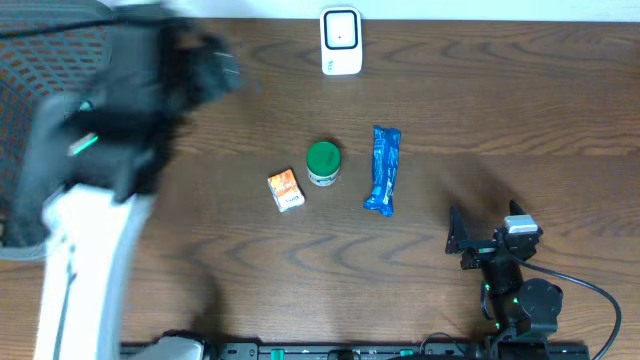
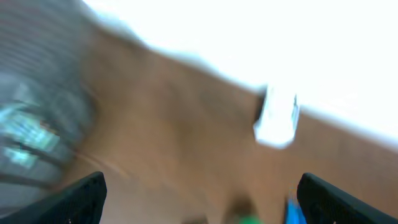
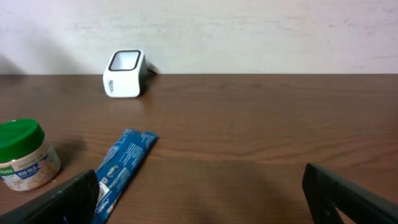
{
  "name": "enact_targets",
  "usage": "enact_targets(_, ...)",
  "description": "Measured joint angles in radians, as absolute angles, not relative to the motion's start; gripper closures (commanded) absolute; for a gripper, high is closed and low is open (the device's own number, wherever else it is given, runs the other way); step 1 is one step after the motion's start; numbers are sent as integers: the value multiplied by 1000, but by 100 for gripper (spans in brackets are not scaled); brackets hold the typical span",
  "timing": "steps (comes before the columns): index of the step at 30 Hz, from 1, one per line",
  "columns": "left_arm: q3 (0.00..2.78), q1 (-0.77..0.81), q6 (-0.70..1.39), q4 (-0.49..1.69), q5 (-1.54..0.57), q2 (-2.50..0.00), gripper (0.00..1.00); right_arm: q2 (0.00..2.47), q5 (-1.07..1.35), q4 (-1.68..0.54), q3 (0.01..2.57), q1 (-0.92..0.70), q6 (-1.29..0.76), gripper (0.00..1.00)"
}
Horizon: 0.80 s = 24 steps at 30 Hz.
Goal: Scan the item barcode
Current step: 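Place the small orange packet on the table left of the jar, then reach the left gripper into the basket and grasp the mint-green pouch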
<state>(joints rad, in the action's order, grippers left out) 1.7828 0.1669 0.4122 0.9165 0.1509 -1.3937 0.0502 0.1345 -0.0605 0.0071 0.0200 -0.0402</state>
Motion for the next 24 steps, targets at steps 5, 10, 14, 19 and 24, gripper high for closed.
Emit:
enact_targets(5, 1802, -118, 388, 937, 228, -1341, 2, 50, 134, -60, 7, 20, -40, 1)
enact_targets(10, 1781, -377, 454, 942, 178, -1565, 2, 51, 134, -60, 7, 20, -40, 1)
enact_targets(14, 1775, -518, 501, 908, 31, -1763, 2, 51, 134, -61, 7, 20, -41, 1)
enact_targets(19, 1773, -567, 520, 802, -37, -1990, 2, 51, 134, -61, 7, 20, -40, 1)
enact_targets(24, 1773, -543, 520, 738, -65, -2144, 2, 51, 134, -60, 7, 20, -40, 1)
